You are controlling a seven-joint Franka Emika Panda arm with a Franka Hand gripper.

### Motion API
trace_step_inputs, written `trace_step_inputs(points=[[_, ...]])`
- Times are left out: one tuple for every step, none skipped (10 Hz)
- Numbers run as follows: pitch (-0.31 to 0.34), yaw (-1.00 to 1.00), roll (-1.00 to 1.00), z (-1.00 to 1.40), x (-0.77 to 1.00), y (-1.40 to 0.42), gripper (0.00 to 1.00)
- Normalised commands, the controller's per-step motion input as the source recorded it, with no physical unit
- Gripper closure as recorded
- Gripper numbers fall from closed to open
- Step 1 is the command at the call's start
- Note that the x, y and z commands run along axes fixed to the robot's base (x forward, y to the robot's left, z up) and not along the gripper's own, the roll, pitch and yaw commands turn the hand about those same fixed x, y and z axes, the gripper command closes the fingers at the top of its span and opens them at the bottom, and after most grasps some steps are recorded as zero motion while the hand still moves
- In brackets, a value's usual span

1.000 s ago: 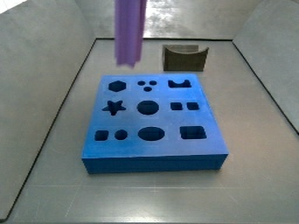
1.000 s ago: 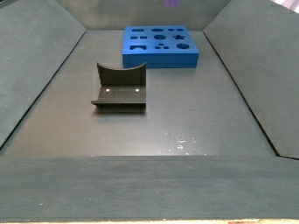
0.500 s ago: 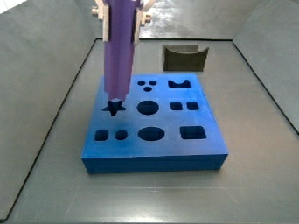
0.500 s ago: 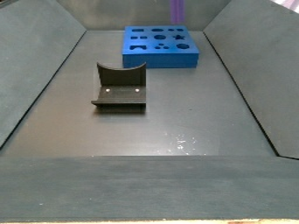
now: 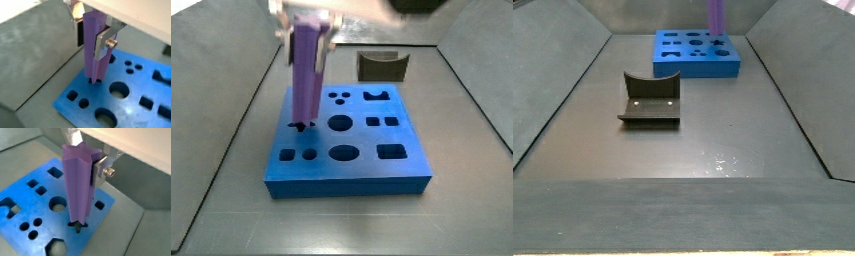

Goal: Pick up the star object. Move up. Place the star object on the fixture. Regrasp the star object. Move to above the board. Insert the star object.
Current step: Insert the star object.

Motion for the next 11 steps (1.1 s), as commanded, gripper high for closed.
trace_step_inputs(points=[[0.000, 0.00, 0.00, -0.01, -0.02, 0.00, 1.00], [0.000, -0.43, -0.10, -0.12, -0.17, 0.18, 1.00], [0.000, -0.61, -0.11, -0.09, -0.11, 0.11, 1.00], [0.000, 0.00, -0.02, -0.02, 0.00, 0.00, 1.00], [-0.089, -0.39, -0.26, -0.26, -0.24, 0.00, 1.00], [-0.240, -0.67, -0.36, -0.43, -0.41, 0.00, 1.00], [-0.231, -0.25, -0.33, -0.04, -0.15, 0.00, 1.00], [-0.014, 0.00, -0.05, -0.03, 0.00, 0.00, 1.00], [-0.180, -0.33, -0.13, -0.19, -0.26, -0.08, 1.00], [-0.406, -0.38, -0.31, -0.31, -0.27, -0.30, 1.00], [-0.420, -0.11, -0.51, -0.27, -0.01, -0.20, 1.00]])
